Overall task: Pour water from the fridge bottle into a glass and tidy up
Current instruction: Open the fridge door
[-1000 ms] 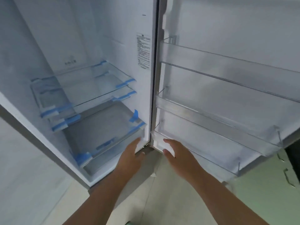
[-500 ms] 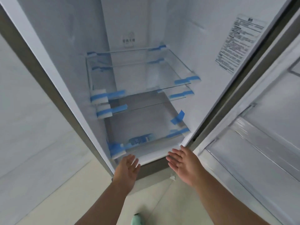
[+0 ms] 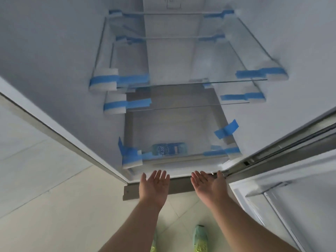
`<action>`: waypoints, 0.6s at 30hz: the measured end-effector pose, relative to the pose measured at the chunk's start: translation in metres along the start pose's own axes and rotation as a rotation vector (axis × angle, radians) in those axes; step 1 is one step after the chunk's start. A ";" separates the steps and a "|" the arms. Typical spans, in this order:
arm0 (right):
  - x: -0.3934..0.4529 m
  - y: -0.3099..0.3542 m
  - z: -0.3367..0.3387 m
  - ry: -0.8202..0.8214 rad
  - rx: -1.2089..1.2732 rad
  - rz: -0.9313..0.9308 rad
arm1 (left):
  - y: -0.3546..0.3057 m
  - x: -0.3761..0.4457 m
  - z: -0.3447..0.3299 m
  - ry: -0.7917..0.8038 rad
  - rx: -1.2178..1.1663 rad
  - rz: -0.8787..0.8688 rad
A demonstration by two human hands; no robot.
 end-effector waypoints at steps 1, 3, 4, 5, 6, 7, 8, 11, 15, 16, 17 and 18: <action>0.008 0.000 0.001 -0.003 0.012 0.000 | 0.005 0.007 -0.001 -0.011 -0.006 -0.001; 0.022 -0.001 0.001 -0.013 0.035 0.000 | 0.013 0.019 -0.002 -0.035 -0.031 -0.001; 0.028 -0.001 0.001 -0.016 0.044 -0.004 | 0.016 0.024 -0.001 -0.038 -0.044 0.001; 0.034 -0.001 0.001 -0.016 0.046 -0.007 | 0.018 0.029 -0.001 -0.037 -0.051 0.003; 0.039 -0.001 0.000 -0.013 0.050 -0.008 | 0.019 0.033 0.000 -0.039 -0.047 0.002; 0.044 0.000 0.000 -0.014 0.054 -0.004 | 0.020 0.037 0.001 -0.049 -0.033 -0.004; 0.049 0.001 -0.002 -0.017 0.054 0.000 | 0.020 0.041 0.003 -0.066 -0.015 -0.015; 0.062 -0.001 -0.001 -0.022 0.057 -0.012 | 0.019 0.049 0.008 -0.124 0.057 -0.056; 0.077 -0.007 0.008 -0.046 0.070 -0.039 | 0.020 0.059 0.007 -0.137 0.119 -0.075; 0.081 -0.007 0.009 -0.040 0.085 -0.037 | 0.021 0.063 0.006 -0.136 0.139 -0.073; 0.084 -0.005 0.009 -0.030 0.103 -0.029 | 0.021 0.068 0.006 -0.143 0.165 -0.071; 0.086 -0.004 0.008 -0.016 0.114 -0.018 | 0.021 0.074 0.006 -0.146 0.184 -0.062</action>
Point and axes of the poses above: each hand's wrist, its own x-axis towards the middle knuckle, its own z-axis out of the back of the hand, y = z × x, the point moved 7 cm from there along x, towards the middle knuckle
